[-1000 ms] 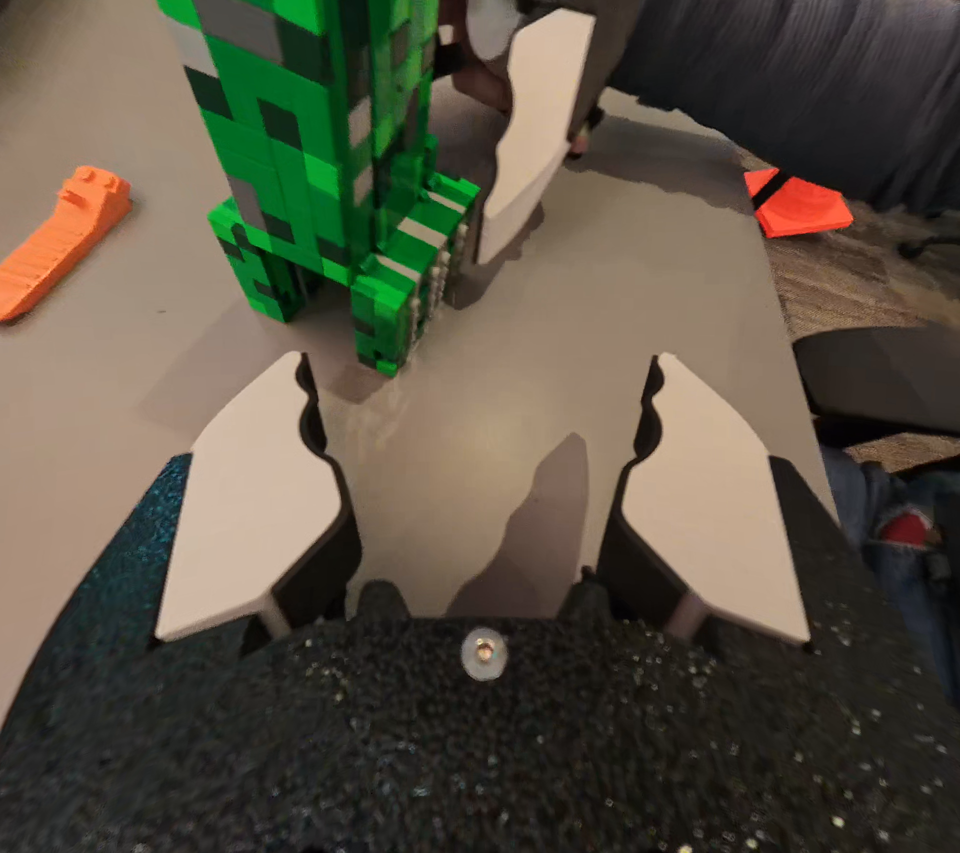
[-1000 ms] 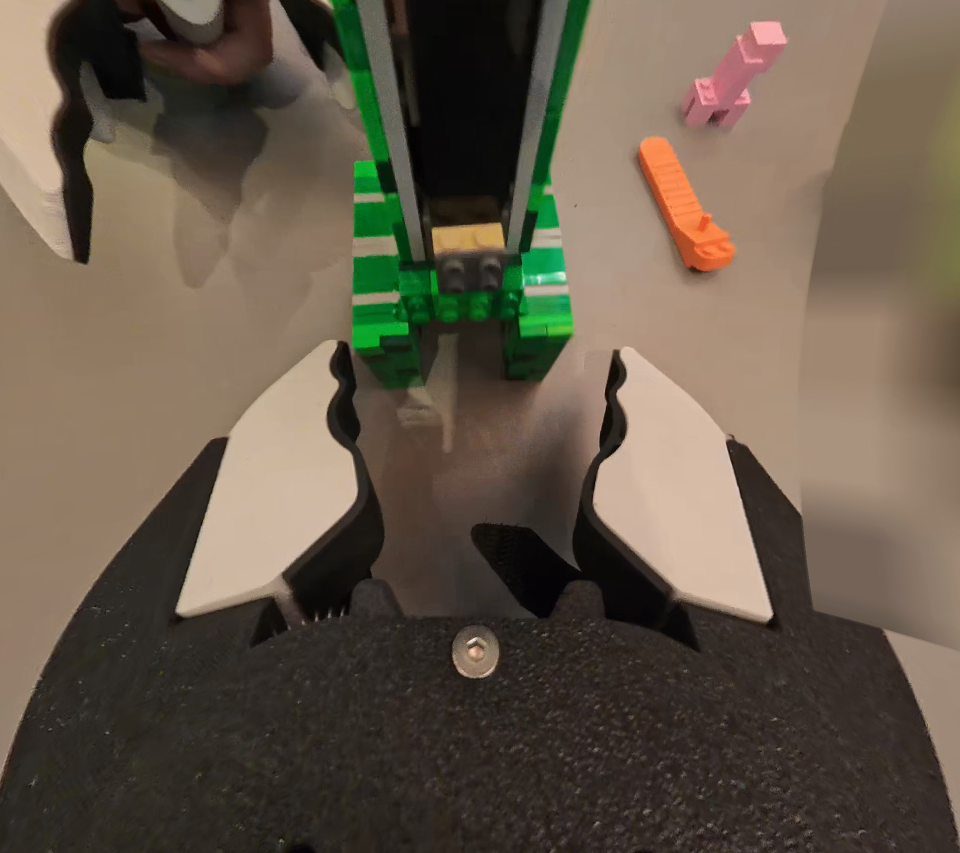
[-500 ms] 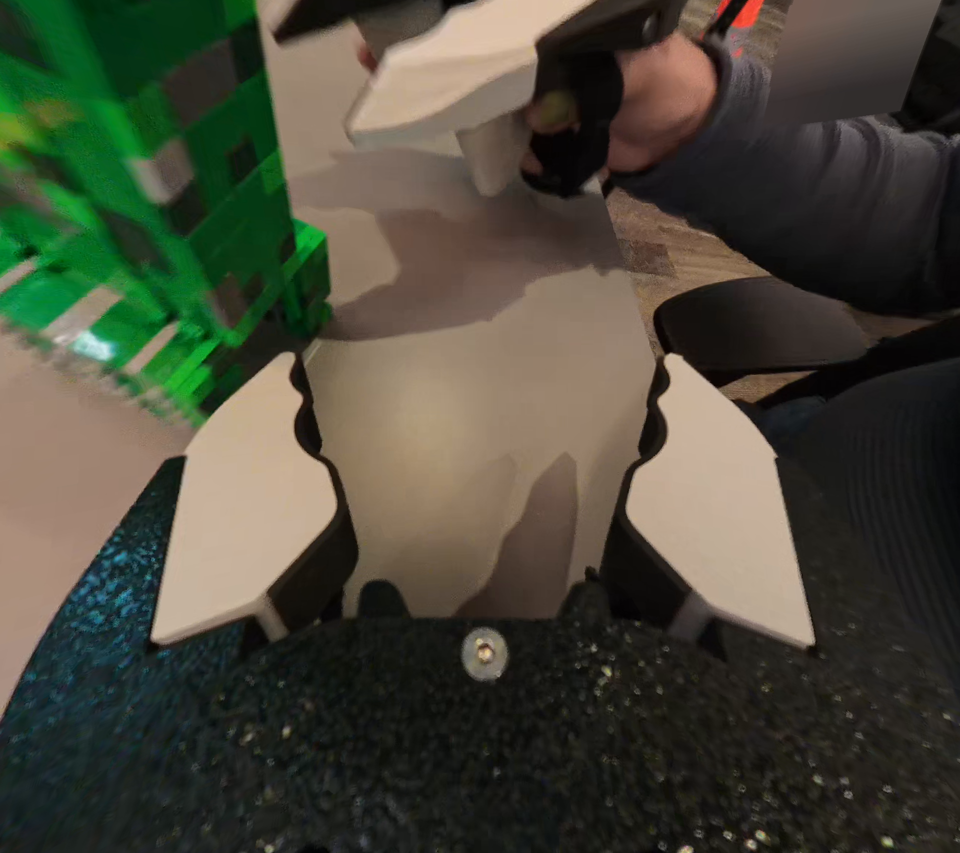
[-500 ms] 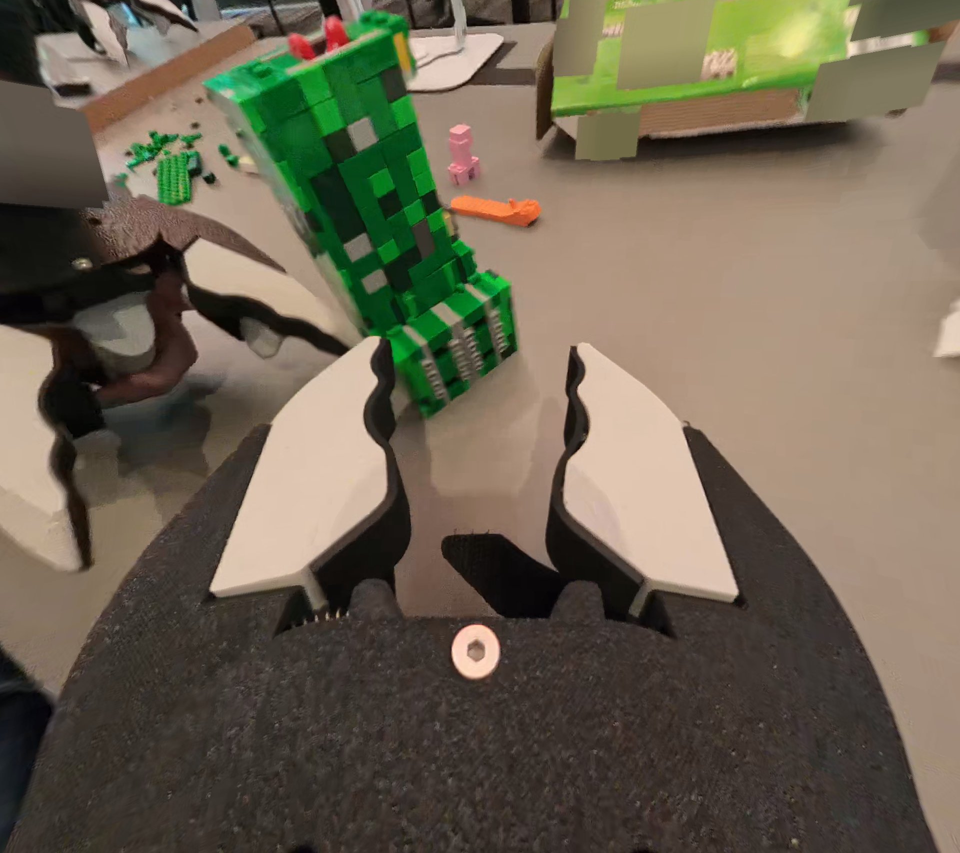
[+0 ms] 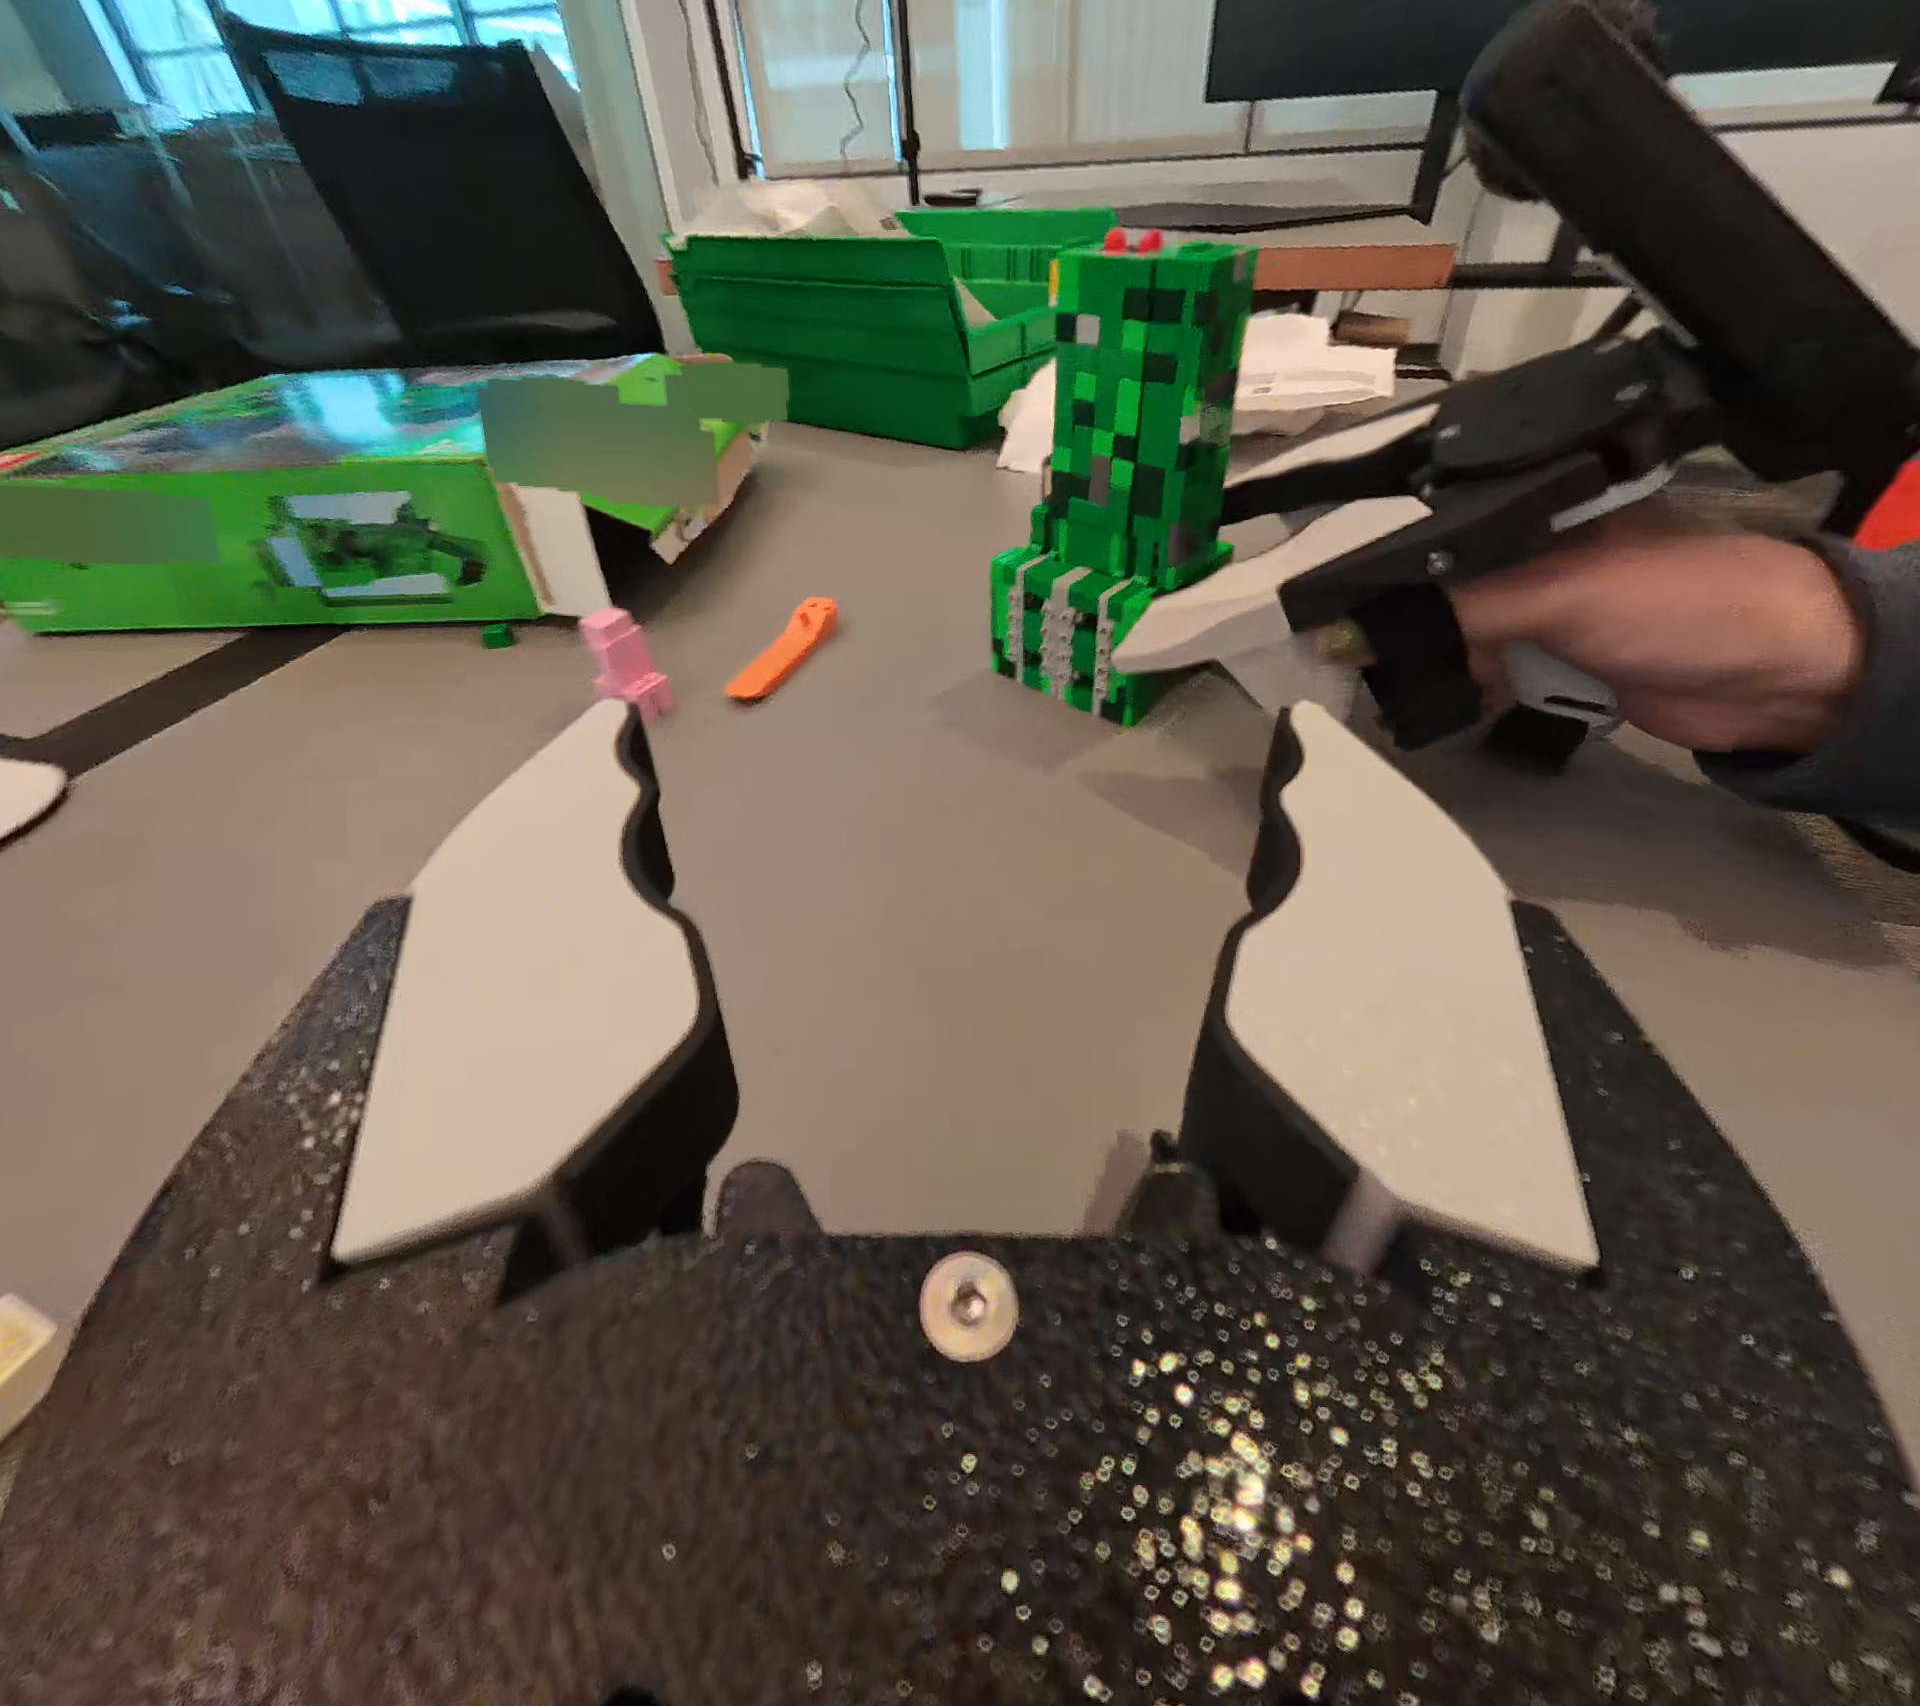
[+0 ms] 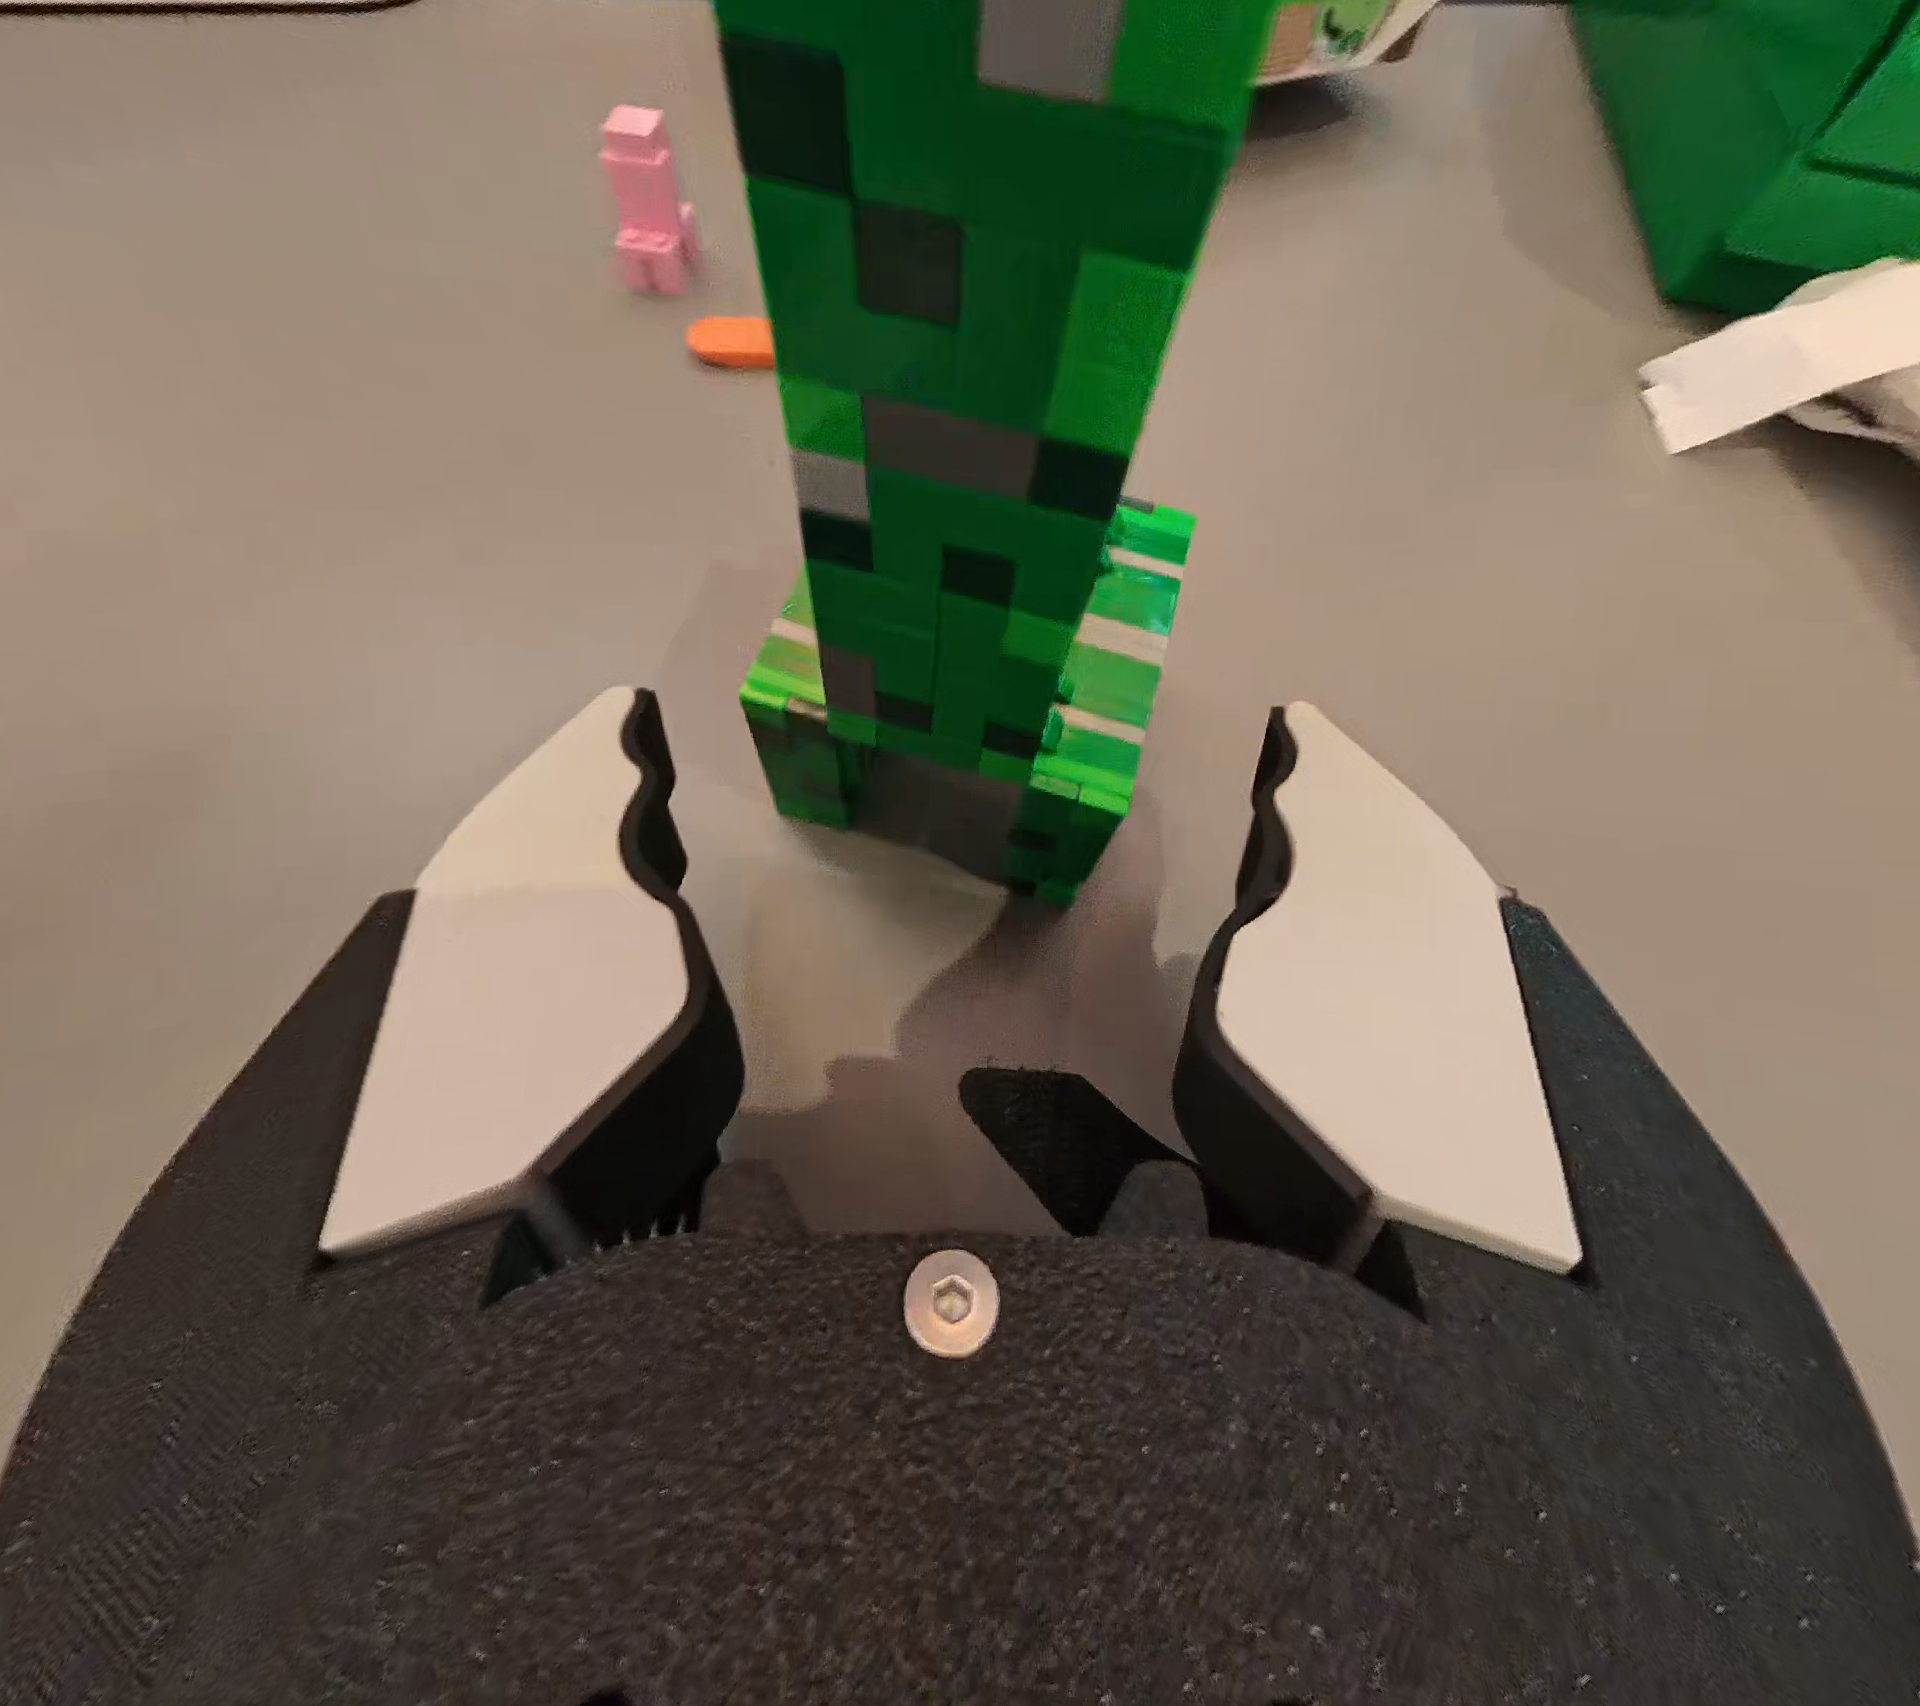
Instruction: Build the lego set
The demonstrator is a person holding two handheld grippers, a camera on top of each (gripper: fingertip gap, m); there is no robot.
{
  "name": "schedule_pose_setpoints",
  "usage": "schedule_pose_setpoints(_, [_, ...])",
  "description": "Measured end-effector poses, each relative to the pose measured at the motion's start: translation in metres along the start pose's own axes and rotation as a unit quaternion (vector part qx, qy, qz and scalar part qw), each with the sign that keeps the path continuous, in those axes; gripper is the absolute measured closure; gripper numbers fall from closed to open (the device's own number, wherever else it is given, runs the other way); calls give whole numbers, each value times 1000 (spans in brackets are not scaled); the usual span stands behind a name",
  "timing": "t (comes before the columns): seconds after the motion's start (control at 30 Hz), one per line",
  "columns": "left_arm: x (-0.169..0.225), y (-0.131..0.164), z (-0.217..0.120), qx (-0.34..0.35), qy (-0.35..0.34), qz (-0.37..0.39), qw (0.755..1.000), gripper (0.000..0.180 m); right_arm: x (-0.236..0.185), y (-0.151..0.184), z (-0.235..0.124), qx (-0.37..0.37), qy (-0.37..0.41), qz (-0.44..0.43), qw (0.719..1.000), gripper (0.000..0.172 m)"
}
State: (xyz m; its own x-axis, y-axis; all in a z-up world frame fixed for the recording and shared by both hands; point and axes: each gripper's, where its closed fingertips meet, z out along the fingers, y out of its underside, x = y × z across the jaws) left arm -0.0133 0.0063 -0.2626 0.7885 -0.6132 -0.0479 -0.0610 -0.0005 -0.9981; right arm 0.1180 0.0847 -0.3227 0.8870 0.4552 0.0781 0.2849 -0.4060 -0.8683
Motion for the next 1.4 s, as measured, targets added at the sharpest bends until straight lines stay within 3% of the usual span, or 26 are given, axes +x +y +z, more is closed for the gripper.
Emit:
schedule_pose_setpoints(0.2, [-4, -7, -15, 29, -23, -4, 999, 76, 7, 3, 14, -32, 80, -26, 996, 78])
schedule_pose_setpoints(0.3, [-3, -7, -15, 31, -17, -10, 999, 78, 12, 1, 17, -35, 104, -25, 994, 93])
schedule_pose_setpoints(0.83, [-18, -9, -18, 49, -20, -79, 995, 81, 80, -23, 70, -50, 199, 22, 979, 91])
schedule_pose_setpoints(1.1, [-15, -10, -19, 55, -28, -64, 996, 82, 61, -9, 28, -32, 198, 85, 976, 82])
schedule_pose_setpoints(1.4, [-10, -10, -18, 49, -29, -45, 997, 82, 20, -28, -3, 14, 158, 33, 987, 83])
